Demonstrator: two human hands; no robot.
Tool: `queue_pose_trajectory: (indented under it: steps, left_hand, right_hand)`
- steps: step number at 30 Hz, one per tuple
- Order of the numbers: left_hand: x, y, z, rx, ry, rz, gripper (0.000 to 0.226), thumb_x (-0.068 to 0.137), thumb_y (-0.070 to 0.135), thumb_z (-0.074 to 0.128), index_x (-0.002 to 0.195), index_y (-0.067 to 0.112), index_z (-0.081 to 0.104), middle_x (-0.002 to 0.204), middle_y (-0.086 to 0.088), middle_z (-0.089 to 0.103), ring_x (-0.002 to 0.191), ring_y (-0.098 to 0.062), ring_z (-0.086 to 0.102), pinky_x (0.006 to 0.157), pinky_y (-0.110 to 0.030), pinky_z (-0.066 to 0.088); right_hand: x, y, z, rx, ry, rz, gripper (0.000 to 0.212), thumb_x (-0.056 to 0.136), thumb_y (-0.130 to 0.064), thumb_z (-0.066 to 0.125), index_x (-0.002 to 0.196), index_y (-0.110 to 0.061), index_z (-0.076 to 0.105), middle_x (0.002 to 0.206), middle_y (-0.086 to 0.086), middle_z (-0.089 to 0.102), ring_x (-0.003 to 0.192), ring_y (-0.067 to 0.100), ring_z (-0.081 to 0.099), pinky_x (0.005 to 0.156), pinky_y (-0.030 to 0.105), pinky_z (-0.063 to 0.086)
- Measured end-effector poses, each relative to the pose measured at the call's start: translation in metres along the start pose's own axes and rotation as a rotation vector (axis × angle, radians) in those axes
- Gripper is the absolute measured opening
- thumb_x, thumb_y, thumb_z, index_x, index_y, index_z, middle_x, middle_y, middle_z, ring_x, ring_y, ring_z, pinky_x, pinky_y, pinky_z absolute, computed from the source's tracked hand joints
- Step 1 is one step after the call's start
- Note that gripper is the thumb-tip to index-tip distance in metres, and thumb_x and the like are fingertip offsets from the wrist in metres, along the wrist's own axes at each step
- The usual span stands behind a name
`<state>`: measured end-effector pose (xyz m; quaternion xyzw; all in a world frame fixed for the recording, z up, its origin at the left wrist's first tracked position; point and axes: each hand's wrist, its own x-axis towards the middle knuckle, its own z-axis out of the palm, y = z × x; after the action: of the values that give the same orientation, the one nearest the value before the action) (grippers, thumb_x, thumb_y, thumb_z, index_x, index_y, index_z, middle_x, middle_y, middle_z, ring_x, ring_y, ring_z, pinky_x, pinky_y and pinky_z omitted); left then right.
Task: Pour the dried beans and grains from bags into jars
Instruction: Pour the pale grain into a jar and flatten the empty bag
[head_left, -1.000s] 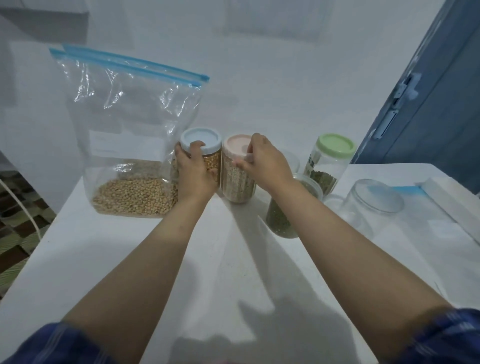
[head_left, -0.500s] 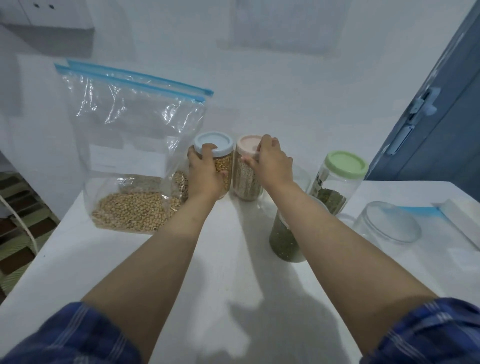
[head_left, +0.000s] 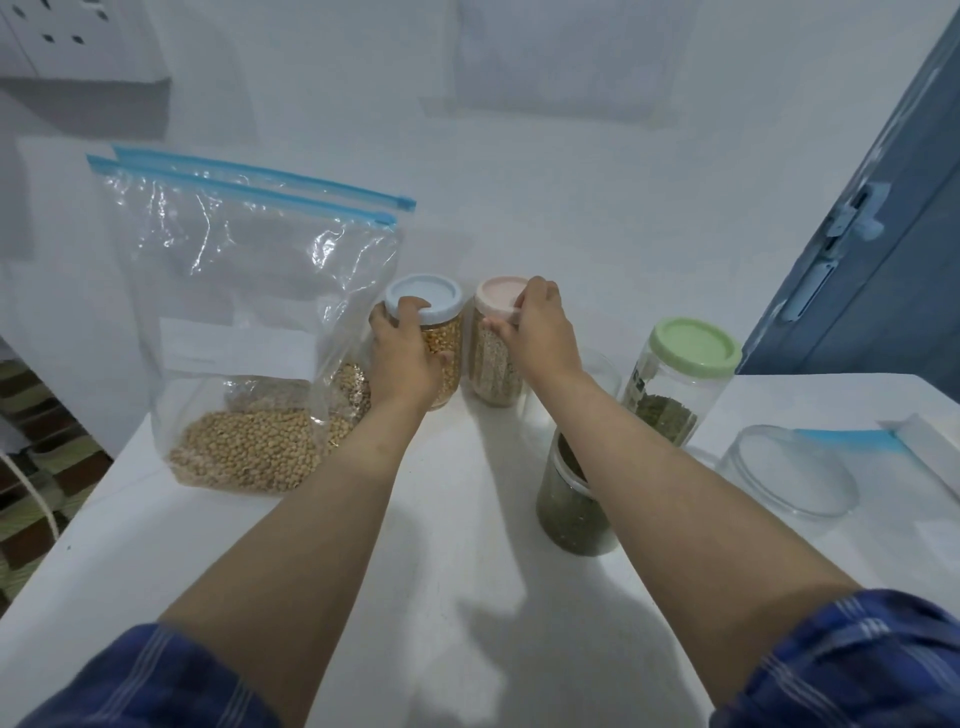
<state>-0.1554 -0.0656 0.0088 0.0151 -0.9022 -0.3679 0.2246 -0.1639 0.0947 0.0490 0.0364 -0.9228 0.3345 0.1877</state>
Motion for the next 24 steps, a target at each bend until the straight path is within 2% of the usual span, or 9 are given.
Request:
queue_pose_trajectory:
  steps: [12, 17, 19, 21, 24]
  left_hand:
    - [0.019, 0.01, 0.011, 0.048, -0.007, -0.05, 0.064, 0.08, 0.018, 0.079, 0.13, 0.02, 0.039, 0.143, -0.018, 0.027, 0.113, -0.043, 0.052, 0.097, -0.051, 0.046]
    - [0.017, 0.01, 0.015, 0.046, -0.001, -0.056, 0.064, 0.081, 0.015, 0.076, 0.133, 0.02, 0.039, 0.149, -0.022, 0.022, 0.119, -0.046, 0.049, 0.098, -0.05, 0.045]
    - [0.014, 0.011, 0.015, 0.027, -0.02, -0.059, 0.066, 0.084, 0.012, 0.071, 0.138, 0.023, 0.036, 0.155, -0.025, 0.012, 0.132, -0.047, 0.038, 0.106, -0.048, 0.04]
    - [0.006, 0.015, 0.014, 0.023, -0.029, -0.072, 0.075, 0.087, 0.011, 0.068, 0.148, 0.027, 0.026, 0.159, -0.026, 0.0, 0.144, -0.047, 0.018, 0.115, -0.049, 0.029]
    - [-0.017, 0.025, 0.014, 0.038, 0.022, -0.047, 0.086, 0.088, 0.012, 0.066, 0.155, 0.028, 0.014, 0.16, -0.027, -0.002, 0.147, -0.046, 0.007, 0.118, -0.053, 0.019]
  right_hand:
    - [0.018, 0.005, 0.006, 0.052, 0.019, 0.005, 0.045, 0.088, -0.032, 0.072, 0.109, -0.003, 0.046, 0.117, 0.015, 0.047, 0.092, 0.032, 0.056, 0.071, 0.035, 0.042]
    - [0.018, 0.005, 0.006, 0.043, 0.01, 0.01, 0.046, 0.089, -0.033, 0.072, 0.11, -0.003, 0.045, 0.123, 0.018, 0.046, 0.095, 0.034, 0.056, 0.073, 0.035, 0.044]
    - [0.018, 0.005, 0.006, 0.033, -0.017, 0.017, 0.045, 0.09, -0.033, 0.071, 0.111, -0.004, 0.044, 0.134, 0.025, 0.042, 0.103, 0.039, 0.056, 0.078, 0.039, 0.046]
    - [0.015, 0.003, 0.003, 0.009, -0.064, 0.016, 0.041, 0.094, -0.033, 0.065, 0.115, -0.005, 0.043, 0.149, 0.028, 0.03, 0.116, 0.043, 0.052, 0.085, 0.042, 0.047]
    - [0.006, 0.001, -0.013, -0.047, -0.079, -0.004, 0.035, 0.1, -0.024, 0.053, 0.129, -0.007, 0.043, 0.161, 0.023, 0.014, 0.136, 0.039, 0.04, 0.097, 0.043, 0.045]
